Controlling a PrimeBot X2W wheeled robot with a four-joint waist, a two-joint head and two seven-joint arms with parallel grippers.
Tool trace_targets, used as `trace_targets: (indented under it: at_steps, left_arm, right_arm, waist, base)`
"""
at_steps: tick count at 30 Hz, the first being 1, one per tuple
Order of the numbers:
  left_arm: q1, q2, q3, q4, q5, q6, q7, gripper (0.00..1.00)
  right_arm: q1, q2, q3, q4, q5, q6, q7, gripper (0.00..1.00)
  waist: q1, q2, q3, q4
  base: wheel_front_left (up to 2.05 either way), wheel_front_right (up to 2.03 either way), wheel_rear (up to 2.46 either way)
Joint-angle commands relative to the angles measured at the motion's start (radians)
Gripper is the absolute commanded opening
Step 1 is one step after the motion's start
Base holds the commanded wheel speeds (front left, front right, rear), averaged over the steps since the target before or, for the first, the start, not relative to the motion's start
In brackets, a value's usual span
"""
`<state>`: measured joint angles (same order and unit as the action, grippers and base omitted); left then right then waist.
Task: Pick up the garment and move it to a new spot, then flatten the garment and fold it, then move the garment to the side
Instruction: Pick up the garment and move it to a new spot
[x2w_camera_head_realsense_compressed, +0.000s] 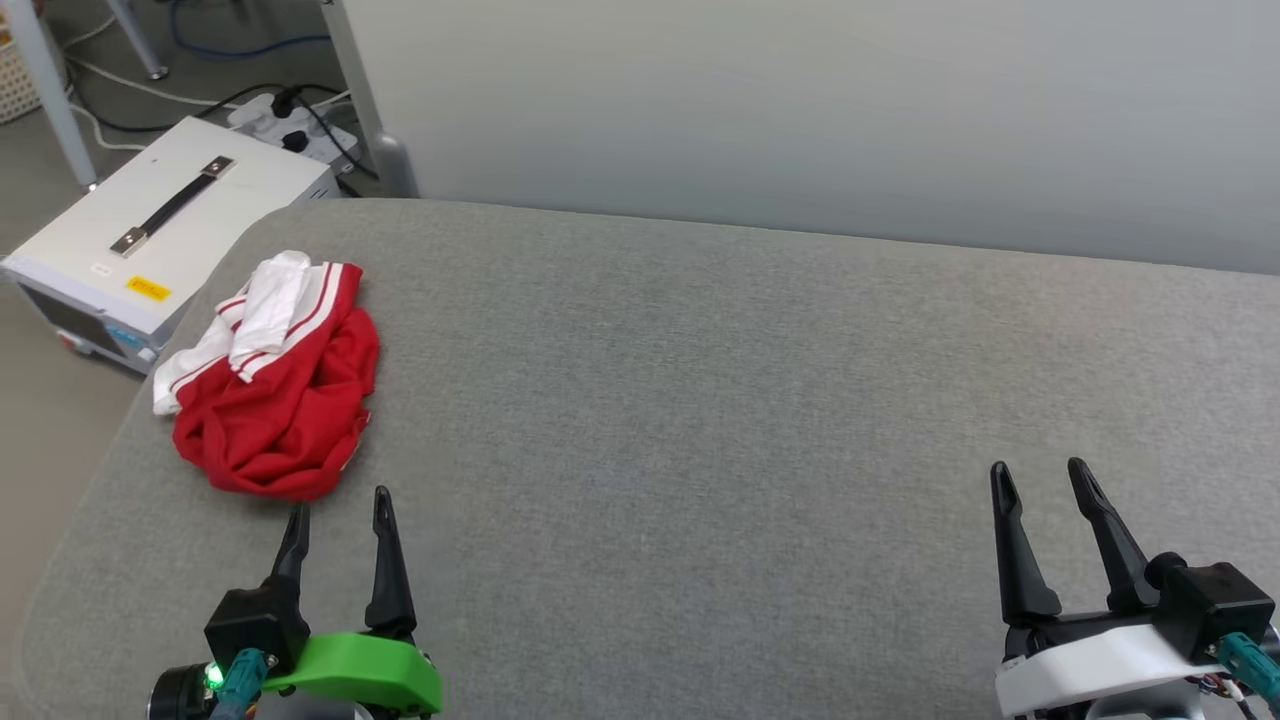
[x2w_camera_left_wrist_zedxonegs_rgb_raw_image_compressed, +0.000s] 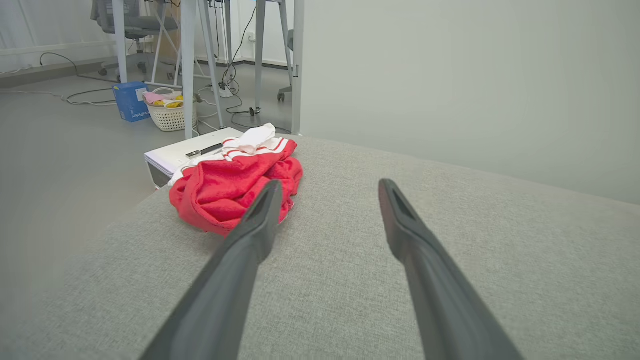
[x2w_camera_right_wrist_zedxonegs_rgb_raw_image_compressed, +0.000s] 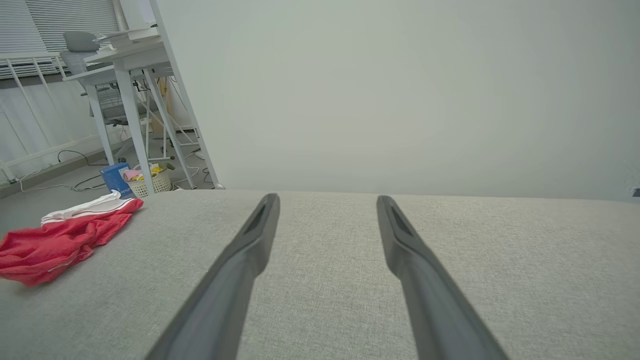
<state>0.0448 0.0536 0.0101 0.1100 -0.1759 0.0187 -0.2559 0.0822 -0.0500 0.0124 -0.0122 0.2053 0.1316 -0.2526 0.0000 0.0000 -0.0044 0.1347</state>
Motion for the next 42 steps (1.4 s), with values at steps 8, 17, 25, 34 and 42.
trace_targets:
  at_steps: [8,17,25,34,42]
  left_arm:
    - [-0.02,-0.003,0.027,0.006,-0.012,0.0,-0.006,1.0]
    - [-0.022,-0.003,0.038,0.014,-0.021,-0.001,-0.006,1.0]
    - [-0.019,-0.003,0.046,0.024,-0.033,0.001,-0.006,1.0]
    - [-0.02,-0.003,0.08,0.026,-0.063,-0.016,-0.006,1.0]
    - [-0.222,0.079,0.145,0.075,-0.074,-0.122,-0.006,1.0]
  right_arm:
    - [-0.002,0.0,0.008,-0.003,-0.01,-0.001,-0.009,1.0]
    - [-0.006,0.0,0.019,-0.013,-0.019,-0.001,-0.009,1.0]
    - [-0.007,0.0,0.023,-0.013,-0.025,-0.001,-0.009,1.0]
    - [-0.013,0.0,0.033,-0.01,-0.027,-0.001,-0.009,1.0]
    - [-0.053,0.0,0.04,-0.025,-0.074,-0.001,-0.009,1.0]
  waist:
    - [0.0,0.0,0.02,0.143]
    - [0.0,0.0,0.026,0.247]
    - [0.0,0.0,0.027,0.314]
    - [0.0,0.0,0.027,0.316]
    - [0.0,0.0,0.098,0.264]
  base:
    - [0.0,0.0,0.0]
    - [0.0,0.0,0.0]
    - [0.0,0.0,0.0]
    - [0.0,0.0,0.0]
    - [0.0,0.0,0.0]
